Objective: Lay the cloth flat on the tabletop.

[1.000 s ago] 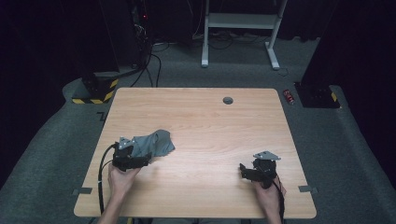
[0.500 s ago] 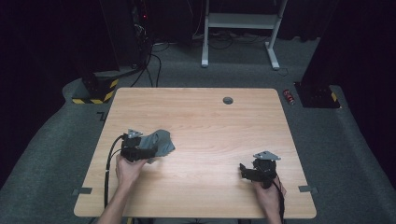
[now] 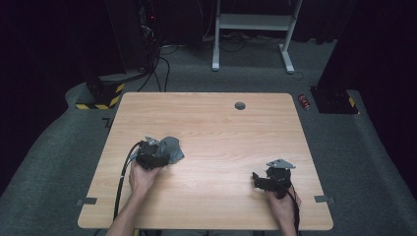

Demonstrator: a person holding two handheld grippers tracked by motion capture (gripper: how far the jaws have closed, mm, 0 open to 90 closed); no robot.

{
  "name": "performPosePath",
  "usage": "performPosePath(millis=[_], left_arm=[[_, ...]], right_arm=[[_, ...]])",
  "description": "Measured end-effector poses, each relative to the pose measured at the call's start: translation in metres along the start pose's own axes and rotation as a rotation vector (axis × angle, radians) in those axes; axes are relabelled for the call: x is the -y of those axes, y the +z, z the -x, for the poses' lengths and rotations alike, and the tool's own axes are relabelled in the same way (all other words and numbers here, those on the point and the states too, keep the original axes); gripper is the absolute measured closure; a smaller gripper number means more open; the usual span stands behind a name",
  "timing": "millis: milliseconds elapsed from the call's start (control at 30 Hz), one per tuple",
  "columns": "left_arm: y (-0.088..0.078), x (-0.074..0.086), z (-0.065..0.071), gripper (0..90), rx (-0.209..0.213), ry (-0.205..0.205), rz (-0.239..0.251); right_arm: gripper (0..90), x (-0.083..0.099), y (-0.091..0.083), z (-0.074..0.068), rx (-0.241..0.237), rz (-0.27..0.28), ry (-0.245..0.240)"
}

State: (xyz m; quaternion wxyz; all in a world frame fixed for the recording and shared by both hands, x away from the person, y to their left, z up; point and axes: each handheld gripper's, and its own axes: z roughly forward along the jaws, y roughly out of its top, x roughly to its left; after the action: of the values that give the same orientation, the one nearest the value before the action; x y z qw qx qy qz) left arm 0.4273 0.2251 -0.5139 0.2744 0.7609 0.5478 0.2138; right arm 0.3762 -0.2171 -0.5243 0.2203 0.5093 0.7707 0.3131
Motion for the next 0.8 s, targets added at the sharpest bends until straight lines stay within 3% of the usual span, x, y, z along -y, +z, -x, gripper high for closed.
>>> performPosePath(millis=[133, 167, 233, 400, 567, 700, 800], left_arm=[[-0.0010, -0.0009, -0.0019, 39.8, -0.011, -0.004, -0.001], [-0.0023, -0.0011, -0.0034, 48.9, -0.004, 0.002, 0.000], [-0.0034, -0.0021, -0.0053, 57.3, -0.004, 0.019, -0.009], [-0.0039, -0.0030, -0.0093, 74.3, 0.028, 0.011, -0.011], [-0.0036, -0.0028, -0.0098, 83.9, 0.054, 0.005, 0.000], [-0.0049, -0.0033, -0.0091, 85.5, 0.063, 0.003, 0.013], [-0.0099, -0.0050, -0.0069, 86.1, 0.102, -0.012, 0.042]], right_arm=[[14.0, 0.0000, -0.0001, -0.0001, 0.000, 0.000, -0.001], [14.0, 0.0000, -0.0001, -0.0001, 0.000, 0.001, -0.001], [14.1, 0.0000, -0.0001, -0.0001, 0.000, 0.001, -0.001], [14.1, 0.0000, 0.0000, -0.0002, 0.000, 0.001, 0.000], [14.2, 0.0000, -0.0002, -0.0006, 0.000, 0.000, 0.004], [14.2, 0.0000, -0.0003, -0.0010, 0.001, -0.001, 0.009], [14.2, 0.0001, -0.0004, -0.0011, 0.002, -0.001, 0.010]])
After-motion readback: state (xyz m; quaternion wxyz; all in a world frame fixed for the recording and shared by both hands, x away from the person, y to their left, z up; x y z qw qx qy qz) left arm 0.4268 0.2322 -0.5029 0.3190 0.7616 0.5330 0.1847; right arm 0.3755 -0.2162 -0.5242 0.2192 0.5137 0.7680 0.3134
